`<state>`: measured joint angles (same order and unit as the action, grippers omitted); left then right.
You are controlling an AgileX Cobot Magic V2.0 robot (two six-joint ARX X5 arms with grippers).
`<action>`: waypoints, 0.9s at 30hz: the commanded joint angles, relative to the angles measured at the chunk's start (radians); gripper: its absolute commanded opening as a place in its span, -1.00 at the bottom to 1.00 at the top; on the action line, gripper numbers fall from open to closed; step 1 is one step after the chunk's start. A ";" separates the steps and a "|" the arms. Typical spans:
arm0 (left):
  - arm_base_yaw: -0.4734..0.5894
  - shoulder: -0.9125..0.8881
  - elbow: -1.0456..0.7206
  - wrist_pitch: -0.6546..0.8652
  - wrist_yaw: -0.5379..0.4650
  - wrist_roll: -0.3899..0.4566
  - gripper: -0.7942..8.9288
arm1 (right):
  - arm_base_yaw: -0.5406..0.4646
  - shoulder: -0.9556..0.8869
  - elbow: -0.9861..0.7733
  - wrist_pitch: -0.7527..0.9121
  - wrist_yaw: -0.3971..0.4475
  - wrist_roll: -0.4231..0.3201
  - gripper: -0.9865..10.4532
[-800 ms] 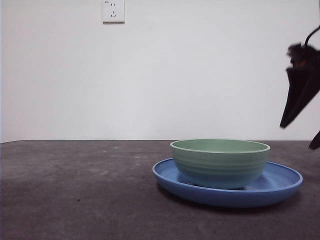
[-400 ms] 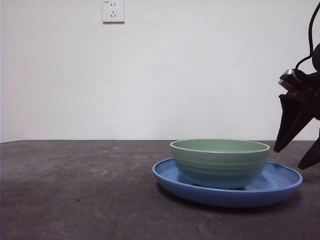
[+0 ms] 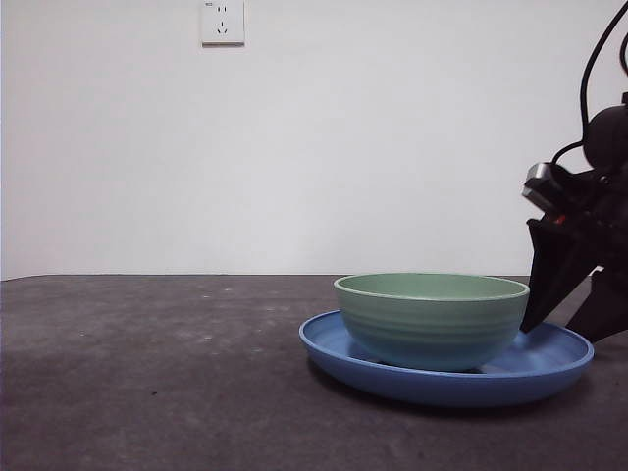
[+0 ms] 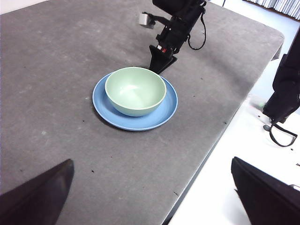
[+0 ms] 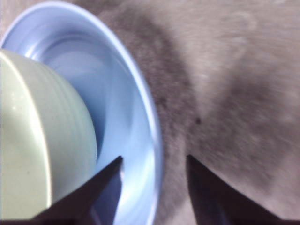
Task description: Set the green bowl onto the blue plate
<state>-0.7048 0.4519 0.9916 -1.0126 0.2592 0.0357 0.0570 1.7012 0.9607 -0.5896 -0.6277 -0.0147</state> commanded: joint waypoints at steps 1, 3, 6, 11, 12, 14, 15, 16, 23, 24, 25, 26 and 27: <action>-0.007 0.002 0.011 0.011 0.000 -0.002 0.51 | 0.011 0.026 0.016 0.008 0.001 -0.019 -0.59; -0.007 0.002 0.010 0.011 0.000 -0.002 0.51 | 0.015 0.027 0.016 0.010 0.005 -0.016 -0.66; -0.007 0.002 0.011 0.011 0.000 -0.002 0.51 | 0.019 0.027 0.016 0.008 0.019 -0.015 -0.78; -0.007 0.002 0.011 0.011 0.000 -0.002 0.51 | 0.019 0.027 0.016 0.010 0.055 0.002 -0.81; -0.007 0.002 0.010 0.011 0.000 -0.002 0.51 | 0.019 0.027 0.016 0.011 0.055 0.005 -0.81; -0.007 0.002 0.011 0.011 0.000 -0.002 0.51 | 0.020 0.027 0.018 0.010 0.053 0.015 -0.81; -0.007 0.002 0.010 0.011 0.000 -0.002 0.51 | 0.020 0.027 0.018 0.009 0.053 0.019 -0.81; -0.007 0.002 0.010 0.011 0.000 -0.002 0.51 | 0.020 0.027 0.020 0.008 0.053 0.025 -0.81; -0.007 0.002 0.010 0.011 0.000 -0.002 0.51 | 0.034 0.026 0.063 -0.035 0.052 0.062 -0.81; -0.007 0.002 0.011 0.011 0.000 -0.002 0.51 | 0.040 0.026 0.072 -0.045 0.052 0.062 -0.81; -0.007 0.002 0.011 0.011 0.000 -0.002 0.51 | 0.047 0.026 0.084 -0.055 0.052 0.065 -0.81; -0.007 0.002 0.011 0.011 0.000 -0.002 0.51 | 0.056 0.026 0.096 -0.064 0.052 0.069 -0.81; -0.007 0.002 0.011 0.011 0.000 -0.002 0.51 | 0.065 0.026 0.108 -0.070 0.052 0.077 -0.81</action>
<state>-0.7048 0.4519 0.9916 -1.0126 0.2592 0.0357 0.1108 1.7107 1.0409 -0.6601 -0.5625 0.0422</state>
